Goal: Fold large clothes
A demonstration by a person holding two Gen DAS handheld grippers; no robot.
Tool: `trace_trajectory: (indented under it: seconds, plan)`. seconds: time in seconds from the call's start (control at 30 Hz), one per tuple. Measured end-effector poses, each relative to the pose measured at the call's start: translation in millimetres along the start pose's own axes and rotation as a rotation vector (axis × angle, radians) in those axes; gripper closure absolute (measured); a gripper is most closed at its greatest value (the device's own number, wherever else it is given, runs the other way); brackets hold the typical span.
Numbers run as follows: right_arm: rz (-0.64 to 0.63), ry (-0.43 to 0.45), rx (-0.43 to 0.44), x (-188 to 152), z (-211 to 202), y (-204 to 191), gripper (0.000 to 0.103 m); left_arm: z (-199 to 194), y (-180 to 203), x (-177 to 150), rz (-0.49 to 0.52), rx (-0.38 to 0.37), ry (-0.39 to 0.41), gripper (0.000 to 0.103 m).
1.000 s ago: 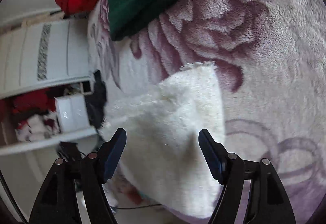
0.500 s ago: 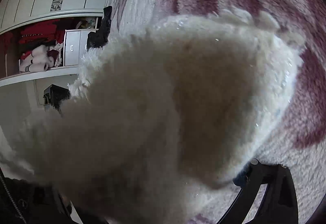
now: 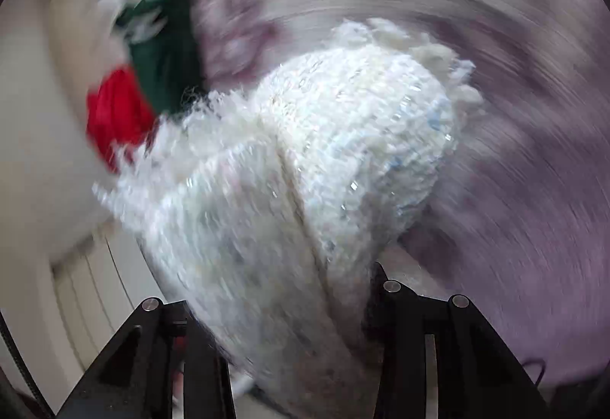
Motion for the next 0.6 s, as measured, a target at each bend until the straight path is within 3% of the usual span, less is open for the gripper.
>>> trace_trajectory:
  seconds: [0.07,0.17,0.2,0.27,0.37,0.4,0.43,0.5,0.6]
  plan:
    - [0.047,-0.011,-0.084,-12,-13,36,0.052,28,-7,-30,0.033,0.041,-0.056,0.0]
    - [-0.026,-0.133,-0.26,-12,-21,62,0.043,66,-6,-59,0.079,0.06,-0.141,0.0]
    - [-0.08,-0.176,-0.308,-8,-27,59,0.042,72,-5,-61,0.069,0.045,-0.129,0.0]
    - [-0.228,-0.193,-0.444,1,-39,38,0.037,74,-4,-56,0.05,0.015,-0.088,0.0]
    - [-0.504,-0.139,-0.576,12,-61,-20,0.037,82,-8,-50,0.021,-0.037,-0.09,0.0]
    - [-0.616,-0.091,-0.589,13,-66,-46,0.034,83,-10,-50,0.009,-0.054,-0.085,0.0]
    - [-0.717,-0.061,-0.6,12,-68,-69,0.021,83,-11,-50,-0.002,-0.062,-0.075,0.0]
    - [-0.937,-0.047,-0.562,3,-58,-119,0.016,83,-12,-52,-0.007,-0.055,-0.056,0.0]
    - [-1.127,-0.169,-0.561,-37,-8,-155,0.016,82,-14,-54,0.0,-0.046,-0.089,0.0]
Point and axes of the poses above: each gripper's, at about its wrist camera, not at the fingertips, and z roughly the way its jaws point, y to its right, x to its top, the point moved 5 cm from there along z, roughly the way its jaws point
